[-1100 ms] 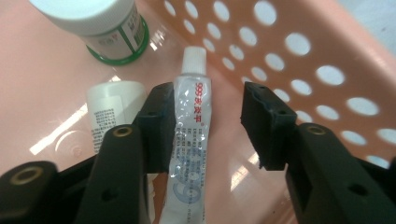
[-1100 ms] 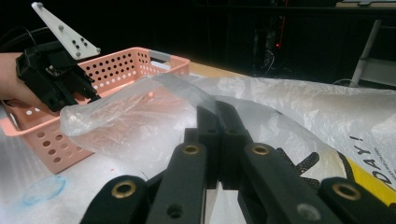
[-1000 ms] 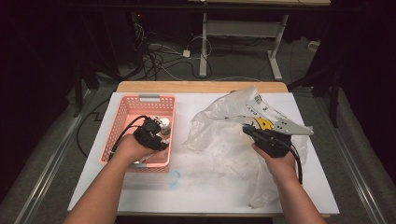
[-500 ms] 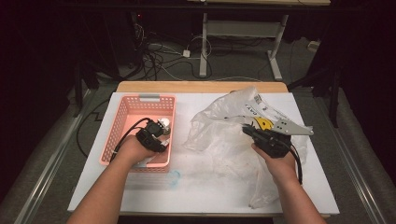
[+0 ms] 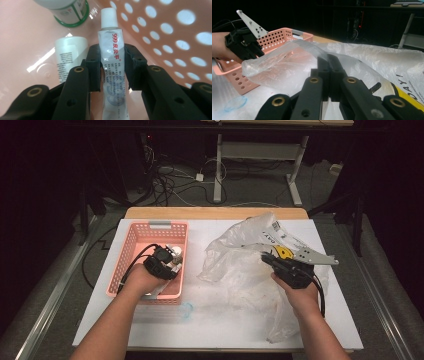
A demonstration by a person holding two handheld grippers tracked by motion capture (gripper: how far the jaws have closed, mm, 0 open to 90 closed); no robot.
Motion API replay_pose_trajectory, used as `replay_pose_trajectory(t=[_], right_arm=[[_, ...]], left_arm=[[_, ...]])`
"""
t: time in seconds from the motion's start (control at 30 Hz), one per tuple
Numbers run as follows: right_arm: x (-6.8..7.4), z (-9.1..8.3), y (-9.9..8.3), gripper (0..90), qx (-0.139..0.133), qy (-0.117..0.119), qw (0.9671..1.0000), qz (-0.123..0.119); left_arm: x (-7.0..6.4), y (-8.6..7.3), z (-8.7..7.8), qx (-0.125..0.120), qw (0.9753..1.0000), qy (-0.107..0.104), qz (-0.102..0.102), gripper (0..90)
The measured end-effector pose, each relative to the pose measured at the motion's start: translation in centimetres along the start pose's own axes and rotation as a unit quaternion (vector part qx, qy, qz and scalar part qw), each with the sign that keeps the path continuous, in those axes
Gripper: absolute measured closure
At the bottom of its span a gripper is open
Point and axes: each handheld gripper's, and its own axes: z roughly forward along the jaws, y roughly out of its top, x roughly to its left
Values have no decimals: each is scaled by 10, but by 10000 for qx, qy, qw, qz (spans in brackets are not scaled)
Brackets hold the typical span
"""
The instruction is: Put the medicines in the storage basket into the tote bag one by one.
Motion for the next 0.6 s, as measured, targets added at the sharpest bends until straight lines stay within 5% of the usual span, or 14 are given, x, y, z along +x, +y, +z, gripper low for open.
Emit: replay_pose_trajectory(t=[0.3, 0.6], right_arm=[[0, -1, 0, 900, -20, -12, 10000, -18], [1, -1, 0, 900, -23, -15, 10000, -12]], left_arm=[[-2, -4, -16, -455, 9990, 29, 6, 671], [-6, -10, -24, -946, 9954, 50, 104, 674]])
